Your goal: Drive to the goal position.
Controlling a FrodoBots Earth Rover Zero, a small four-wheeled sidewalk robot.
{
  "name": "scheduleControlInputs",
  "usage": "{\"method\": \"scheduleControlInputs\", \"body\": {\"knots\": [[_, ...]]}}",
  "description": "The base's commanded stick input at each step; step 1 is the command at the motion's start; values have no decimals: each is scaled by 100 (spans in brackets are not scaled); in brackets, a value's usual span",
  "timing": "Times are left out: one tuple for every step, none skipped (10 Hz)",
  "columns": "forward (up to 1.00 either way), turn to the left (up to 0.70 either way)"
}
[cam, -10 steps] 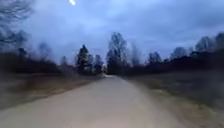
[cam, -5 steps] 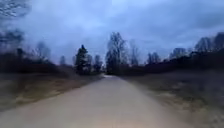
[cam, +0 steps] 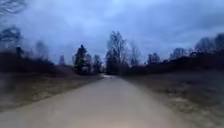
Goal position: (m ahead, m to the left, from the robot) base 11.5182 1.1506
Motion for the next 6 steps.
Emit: {"method": "scheduleControlInputs", "body": {"knots": [[100, 0], [100, 0], [100, -5], [100, -24], [100, -36], [100, -24]]}}
